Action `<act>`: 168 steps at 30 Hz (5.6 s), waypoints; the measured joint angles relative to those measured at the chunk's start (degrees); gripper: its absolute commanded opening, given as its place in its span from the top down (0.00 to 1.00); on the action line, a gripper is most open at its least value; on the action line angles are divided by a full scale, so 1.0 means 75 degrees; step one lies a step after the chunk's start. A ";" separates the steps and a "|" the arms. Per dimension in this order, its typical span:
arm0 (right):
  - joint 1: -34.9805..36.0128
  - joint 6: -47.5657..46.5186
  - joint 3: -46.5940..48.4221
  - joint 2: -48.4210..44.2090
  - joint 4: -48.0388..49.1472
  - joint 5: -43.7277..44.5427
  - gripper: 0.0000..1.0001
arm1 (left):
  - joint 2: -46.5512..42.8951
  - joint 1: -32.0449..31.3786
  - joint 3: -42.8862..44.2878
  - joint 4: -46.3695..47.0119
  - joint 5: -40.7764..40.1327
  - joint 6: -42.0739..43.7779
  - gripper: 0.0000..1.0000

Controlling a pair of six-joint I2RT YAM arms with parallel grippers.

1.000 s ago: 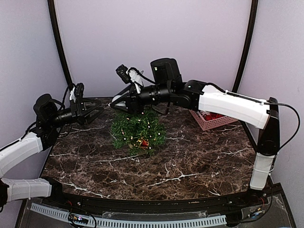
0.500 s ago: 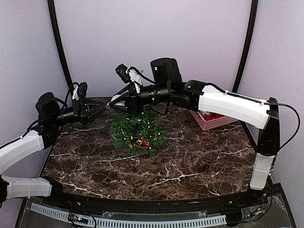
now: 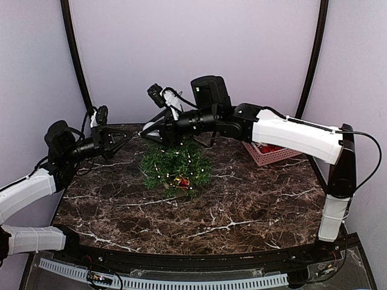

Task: Decorate the small christmas tree
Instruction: Hang the ornament ball on the branch.

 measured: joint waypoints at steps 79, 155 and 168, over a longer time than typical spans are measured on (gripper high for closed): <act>0.0038 0.0064 0.0114 0.0370 -0.0761 0.1842 0.62 | 0.1469 -0.0166 0.0041 0.0580 -0.0653 0.1154 1.00; 0.0140 0.0291 0.0627 0.0557 -0.1413 0.2206 0.62 | 0.1448 -0.0265 0.0076 0.0388 -0.0895 0.1378 1.00; 0.0140 0.0323 0.0458 0.0554 -0.1463 0.2244 0.62 | 0.1480 -0.0326 -0.0003 0.0388 -0.0883 0.1381 1.00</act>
